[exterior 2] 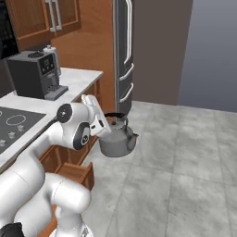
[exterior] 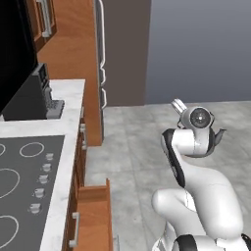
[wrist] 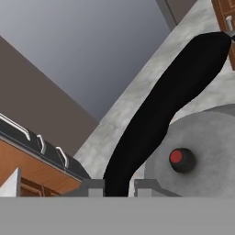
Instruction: The kettle is done boiling. Turn off the stove, then wait for 300 timesteps before moving the kettle to the dining table.
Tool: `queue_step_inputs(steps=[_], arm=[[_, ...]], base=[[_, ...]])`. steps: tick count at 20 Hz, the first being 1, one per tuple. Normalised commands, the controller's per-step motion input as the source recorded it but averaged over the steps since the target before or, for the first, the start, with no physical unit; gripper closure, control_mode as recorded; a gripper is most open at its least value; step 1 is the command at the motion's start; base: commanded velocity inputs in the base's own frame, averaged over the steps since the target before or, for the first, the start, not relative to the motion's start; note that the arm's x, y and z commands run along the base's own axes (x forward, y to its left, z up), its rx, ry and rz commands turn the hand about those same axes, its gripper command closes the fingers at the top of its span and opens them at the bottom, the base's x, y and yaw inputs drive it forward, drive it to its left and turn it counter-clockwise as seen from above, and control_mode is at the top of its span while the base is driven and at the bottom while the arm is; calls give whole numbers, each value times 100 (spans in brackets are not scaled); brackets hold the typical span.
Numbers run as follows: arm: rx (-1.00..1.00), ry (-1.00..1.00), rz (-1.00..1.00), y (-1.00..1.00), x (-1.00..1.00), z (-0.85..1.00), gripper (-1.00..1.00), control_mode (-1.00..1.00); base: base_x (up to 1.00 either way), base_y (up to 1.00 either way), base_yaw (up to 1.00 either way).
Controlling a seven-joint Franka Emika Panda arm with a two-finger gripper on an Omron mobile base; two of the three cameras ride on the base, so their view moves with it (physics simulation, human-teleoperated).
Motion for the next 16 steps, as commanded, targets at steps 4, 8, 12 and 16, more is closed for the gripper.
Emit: queue_step_inputs(steps=[4,8,12,16], arm=[[0,0,0,0,0,0,100,100],[0,0,0,0,0,0,100,100],[0,0,0,0,0,0,100,100],[0,0,0,0,0,0,100,100]], base=[[-35,0,4],[-39,0,2],[-19,-5,0],[8,-47,0]])
